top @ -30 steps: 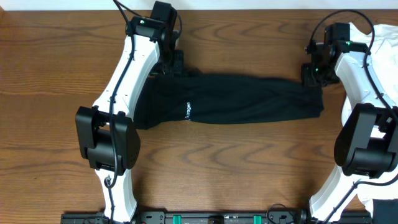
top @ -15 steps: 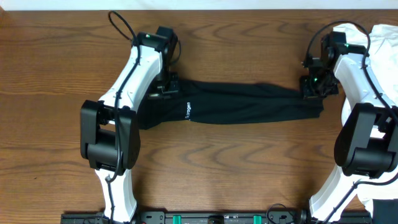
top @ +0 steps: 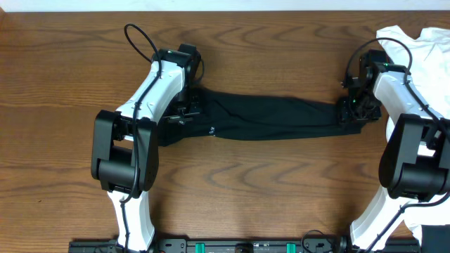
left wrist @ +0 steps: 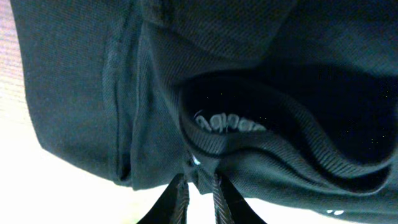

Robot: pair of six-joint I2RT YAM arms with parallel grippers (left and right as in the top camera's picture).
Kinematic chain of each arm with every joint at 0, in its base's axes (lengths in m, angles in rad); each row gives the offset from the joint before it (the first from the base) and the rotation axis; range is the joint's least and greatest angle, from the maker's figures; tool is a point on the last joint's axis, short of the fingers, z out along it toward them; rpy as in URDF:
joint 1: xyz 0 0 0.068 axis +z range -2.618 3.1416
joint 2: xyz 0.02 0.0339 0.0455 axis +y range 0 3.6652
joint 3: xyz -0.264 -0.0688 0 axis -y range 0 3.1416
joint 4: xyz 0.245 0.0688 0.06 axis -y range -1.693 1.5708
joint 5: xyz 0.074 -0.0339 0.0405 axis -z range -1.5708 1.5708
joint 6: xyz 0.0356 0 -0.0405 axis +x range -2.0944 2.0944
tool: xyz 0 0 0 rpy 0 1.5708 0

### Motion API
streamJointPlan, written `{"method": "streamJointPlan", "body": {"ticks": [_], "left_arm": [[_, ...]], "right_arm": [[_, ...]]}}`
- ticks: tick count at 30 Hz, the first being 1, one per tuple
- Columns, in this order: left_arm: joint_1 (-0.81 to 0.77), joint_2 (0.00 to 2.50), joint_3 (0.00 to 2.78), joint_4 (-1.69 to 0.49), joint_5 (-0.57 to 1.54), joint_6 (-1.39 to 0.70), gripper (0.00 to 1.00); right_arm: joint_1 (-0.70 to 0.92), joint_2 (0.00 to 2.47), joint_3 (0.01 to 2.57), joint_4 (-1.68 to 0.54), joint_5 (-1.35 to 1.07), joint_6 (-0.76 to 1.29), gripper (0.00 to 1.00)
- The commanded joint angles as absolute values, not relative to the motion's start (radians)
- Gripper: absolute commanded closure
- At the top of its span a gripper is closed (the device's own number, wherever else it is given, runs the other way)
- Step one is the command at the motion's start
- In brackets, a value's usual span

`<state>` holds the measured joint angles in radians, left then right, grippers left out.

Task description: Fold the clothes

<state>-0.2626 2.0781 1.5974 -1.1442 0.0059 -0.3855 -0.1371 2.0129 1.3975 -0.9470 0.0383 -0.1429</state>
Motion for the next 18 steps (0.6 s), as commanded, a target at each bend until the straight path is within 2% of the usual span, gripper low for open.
{"method": "streamJointPlan", "body": {"ticks": [1,4,9,12,14,16,17,18], "left_arm": [[-0.258,2.064,1.61,-1.148,-0.016,-0.391,0.83],[-0.258,2.017,1.641,-1.144,-0.007,-0.393,0.83],[-0.259,1.878,1.65,-1.097,0.019,-0.398,0.67],[-0.259,1.819,1.65,-1.08,0.019,-0.398,0.59],[-0.259,1.808,1.65,-1.077,0.019,-0.398,0.59],[-0.259,1.814,1.642,-1.063,0.042,-0.393,0.6],[-0.259,1.821,1.632,-1.04,0.075,-0.386,0.66],[-0.26,1.83,1.623,-1.014,0.109,-0.374,0.71]], "right_arm": [[-0.152,1.99,1.414,-0.952,0.032,-0.128,0.37],[-0.149,1.989,1.463,-0.987,-0.103,-0.128,0.32],[-0.149,1.978,1.564,-1.059,-0.309,-0.14,0.3],[-0.149,1.961,1.584,-1.072,-0.415,-0.14,0.34],[-0.148,1.959,1.584,-1.079,-0.443,-0.139,0.43],[-0.144,1.961,1.569,-1.072,-0.442,-0.14,0.7],[-0.142,1.961,1.556,-1.061,-0.442,-0.14,0.82],[-0.139,1.961,1.545,-1.052,-0.442,-0.14,0.89]]}}
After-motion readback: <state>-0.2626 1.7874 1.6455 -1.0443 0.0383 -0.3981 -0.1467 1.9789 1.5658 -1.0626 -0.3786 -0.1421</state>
